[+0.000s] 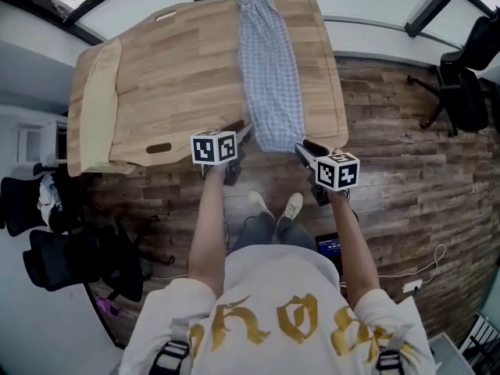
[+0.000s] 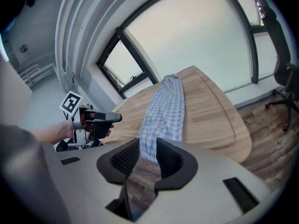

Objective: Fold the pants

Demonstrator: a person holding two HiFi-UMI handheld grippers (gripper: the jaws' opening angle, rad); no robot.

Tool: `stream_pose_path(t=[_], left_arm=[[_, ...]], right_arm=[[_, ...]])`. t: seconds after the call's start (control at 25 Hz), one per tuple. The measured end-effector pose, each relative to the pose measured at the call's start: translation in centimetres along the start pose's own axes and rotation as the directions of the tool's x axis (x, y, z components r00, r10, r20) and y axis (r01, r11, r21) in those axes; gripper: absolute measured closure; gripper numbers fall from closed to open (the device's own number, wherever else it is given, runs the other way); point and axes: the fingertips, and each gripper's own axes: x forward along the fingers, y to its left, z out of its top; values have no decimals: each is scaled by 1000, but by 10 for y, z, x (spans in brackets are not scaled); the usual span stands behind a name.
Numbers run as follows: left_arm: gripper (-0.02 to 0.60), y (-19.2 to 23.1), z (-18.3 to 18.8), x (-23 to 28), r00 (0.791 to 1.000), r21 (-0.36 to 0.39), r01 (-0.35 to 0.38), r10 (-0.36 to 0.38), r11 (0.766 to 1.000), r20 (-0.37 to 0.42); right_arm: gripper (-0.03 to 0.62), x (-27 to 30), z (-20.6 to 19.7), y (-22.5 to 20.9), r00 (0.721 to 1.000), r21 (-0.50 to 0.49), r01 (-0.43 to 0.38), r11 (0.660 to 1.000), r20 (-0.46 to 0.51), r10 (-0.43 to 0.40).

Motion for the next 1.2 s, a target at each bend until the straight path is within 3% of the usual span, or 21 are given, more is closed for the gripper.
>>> stream_pose_path(t=[0.16,0.32,0.48,0.64,0.8,0.96,1.2], left_arm=[[434,5,-34,14,999,-41,20,-22,999,-40],[407,8,-73,32,993,-67,10,-18,998,-120],[362,15,-102,45,988,-119,-6,-13,993,-154],[347,25,-119,60,985,-152,-22,-4,988,-170],[334,29,-119,71,994,-246,14,-41,969,-105],[331,31,-109,82,997,-302,50,-66,952,-44],[331,25,-107,96,990,-386,119,-140,915,-26]], right_arm=[[442,12,-36,-9,998,49,17,999,-54,-14],[409,28,-58,-16,996,176,-3,984,-87,19],[337,44,-66,-29,998,269,22,963,-63,-5],[327,59,-69,-46,998,276,53,960,-32,-46],[321,67,-65,-50,999,384,-7,923,48,-12],[318,75,-66,-59,997,426,-13,905,73,-19],[331,81,-64,-65,997,470,-20,882,80,-20]])
